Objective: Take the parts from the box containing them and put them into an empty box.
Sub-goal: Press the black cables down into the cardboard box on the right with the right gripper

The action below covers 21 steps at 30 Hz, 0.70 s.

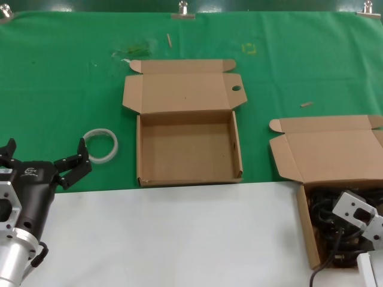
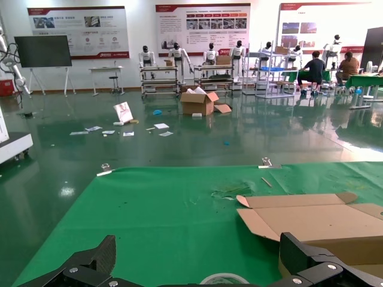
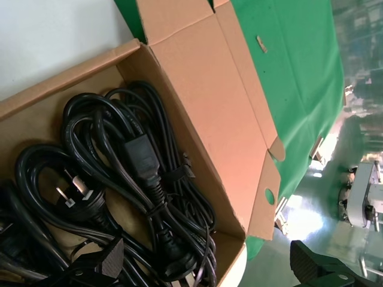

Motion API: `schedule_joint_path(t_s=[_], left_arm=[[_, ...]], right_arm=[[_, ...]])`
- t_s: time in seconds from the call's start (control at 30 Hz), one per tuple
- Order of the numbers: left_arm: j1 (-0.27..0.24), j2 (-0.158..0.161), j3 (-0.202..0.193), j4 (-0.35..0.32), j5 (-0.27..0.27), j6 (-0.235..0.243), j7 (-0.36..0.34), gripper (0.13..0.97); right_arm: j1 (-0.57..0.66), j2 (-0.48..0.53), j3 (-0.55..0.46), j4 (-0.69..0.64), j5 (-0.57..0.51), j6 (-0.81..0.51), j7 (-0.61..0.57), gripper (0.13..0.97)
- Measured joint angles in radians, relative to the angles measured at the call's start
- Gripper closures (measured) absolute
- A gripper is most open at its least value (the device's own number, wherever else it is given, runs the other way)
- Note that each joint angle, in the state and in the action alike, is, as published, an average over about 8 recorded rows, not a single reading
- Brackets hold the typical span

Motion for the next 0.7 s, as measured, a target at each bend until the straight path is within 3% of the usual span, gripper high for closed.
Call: schedule_joint_path(t_s=[0.33,0.7], left_arm=[[0.0,0.0,0.0,0.0,0.0,0.0,0.0,0.132],[0.0,0.0,0.0,0.0,0.0,0.0,0.0,0.132]], right_arm=[[0.004,0.0,0.005,-0.028,0.0,-0.018,-0.005,0.144],[0.002,0.0,0.003,-0.04,0.0,-0.031,0.007,0.26]])
